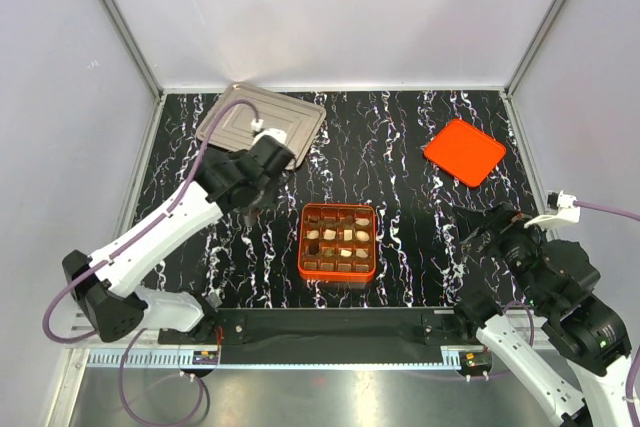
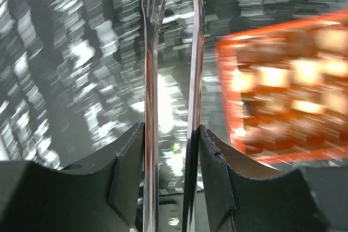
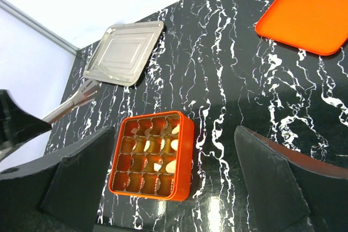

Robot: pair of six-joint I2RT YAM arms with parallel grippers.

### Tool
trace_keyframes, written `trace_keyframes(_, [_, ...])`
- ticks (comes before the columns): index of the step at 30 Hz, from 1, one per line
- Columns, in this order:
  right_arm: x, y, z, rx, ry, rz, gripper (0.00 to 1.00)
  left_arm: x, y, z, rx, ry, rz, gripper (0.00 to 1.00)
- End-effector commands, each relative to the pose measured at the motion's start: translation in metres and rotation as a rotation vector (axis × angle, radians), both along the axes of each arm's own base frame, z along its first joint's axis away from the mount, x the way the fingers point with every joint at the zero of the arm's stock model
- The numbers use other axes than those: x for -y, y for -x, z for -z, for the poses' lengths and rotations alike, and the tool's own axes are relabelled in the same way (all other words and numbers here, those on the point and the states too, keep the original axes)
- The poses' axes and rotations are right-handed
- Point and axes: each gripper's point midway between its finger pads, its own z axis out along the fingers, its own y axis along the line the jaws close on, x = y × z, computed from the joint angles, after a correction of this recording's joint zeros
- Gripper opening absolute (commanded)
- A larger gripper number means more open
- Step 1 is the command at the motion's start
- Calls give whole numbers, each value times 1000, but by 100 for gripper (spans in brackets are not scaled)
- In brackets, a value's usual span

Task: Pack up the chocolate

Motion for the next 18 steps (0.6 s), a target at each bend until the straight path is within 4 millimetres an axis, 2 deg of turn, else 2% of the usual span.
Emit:
trace_keyframes(1, [-1,7,-16,46,-37,-25,100,-50,-17,9,65,-51,-142,46])
trace_keyframes(3, [1,10,-15,50,-39,-25,100,-72,-26,11,98,-76,-199,46])
trace_keyframes(9, [-3,13,-17,58,-59,-48,100,-113,-46,55,40,-139,-307,45])
trace_keyframes(13, [-9,14,-20,66,-75,-76,100,-127,-53,84,-13,-163,-352,45])
trace_keyframes(18, [-7,17,-25,84,-77,-81,100,-135,-61,110,-70,-167,-380,45])
